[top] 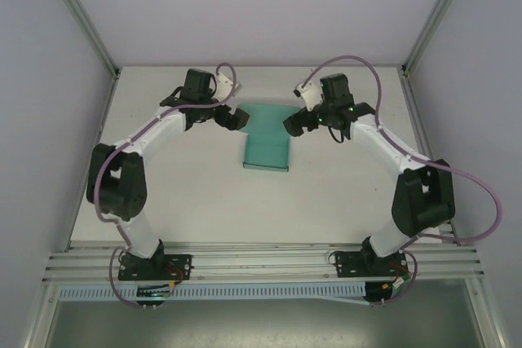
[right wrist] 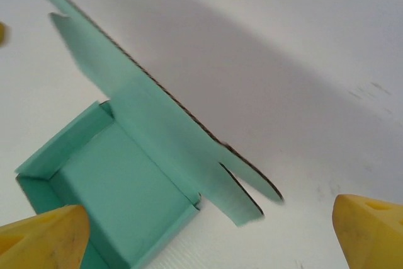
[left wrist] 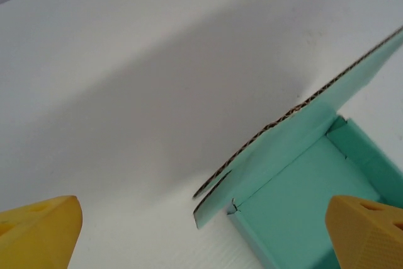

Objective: Assemble paper box

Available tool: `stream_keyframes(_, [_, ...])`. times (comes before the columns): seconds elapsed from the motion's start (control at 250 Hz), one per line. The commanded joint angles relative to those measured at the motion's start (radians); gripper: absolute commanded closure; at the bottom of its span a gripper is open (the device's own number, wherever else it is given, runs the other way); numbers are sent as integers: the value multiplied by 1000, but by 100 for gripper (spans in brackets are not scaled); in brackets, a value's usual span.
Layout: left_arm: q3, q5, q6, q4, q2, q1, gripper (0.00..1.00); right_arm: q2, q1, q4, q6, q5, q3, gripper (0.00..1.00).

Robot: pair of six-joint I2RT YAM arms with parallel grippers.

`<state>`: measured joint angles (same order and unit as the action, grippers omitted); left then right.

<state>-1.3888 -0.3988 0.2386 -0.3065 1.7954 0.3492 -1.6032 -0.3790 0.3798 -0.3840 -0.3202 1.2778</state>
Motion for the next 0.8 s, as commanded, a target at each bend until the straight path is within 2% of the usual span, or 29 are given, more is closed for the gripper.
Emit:
stream_keyframes(0.0, [-119, -152, 253, -162, 77, -4, 6, -86, 21, 182, -240, -156, 118, 6])
stream_keyframes(0.096, [-223, -184, 325, -276, 141, -4, 17, -169, 37, 293, -272, -149, 221, 19])
stream_keyframes(0.224, [-277, -175, 387, -334, 181, -4, 43, -253, 43, 388, -315, -142, 301, 25])
stream_keyframes(0.272, [-286, -182, 406, -346, 187, -3, 49, -278, 43, 408, -319, -132, 326, 26])
stream_keyframes(0.308, [-290, -182, 416, -353, 190, -4, 54, -296, 43, 428, -324, -125, 348, 31])
stream_keyframes(0.36, [-297, -186, 426, -359, 197, -3, 56, -317, 43, 447, -324, -115, 373, 34])
stream_keyframes(0.424, [-302, -199, 439, -368, 205, -3, 60, -336, 43, 458, -317, -106, 397, 48])
stream_keyframes(0.516, [-317, -202, 457, -394, 221, -3, 62, -349, 43, 473, -317, -94, 414, 60])
stream_keyframes(0.6, [-340, -192, 474, -425, 241, -3, 62, -353, 44, 485, -312, -76, 423, 62])
stream_keyframes(0.696, [-376, -187, 485, -466, 267, -1, 64, -350, 43, 502, -325, -80, 427, 70])
stream_keyframes(0.747, [-384, -185, 485, -469, 274, -1, 70, -350, 42, 509, -330, -82, 427, 76])
stream_keyframes(0.795, [-387, -182, 478, -461, 279, -1, 80, -351, 42, 516, -334, -77, 428, 79])
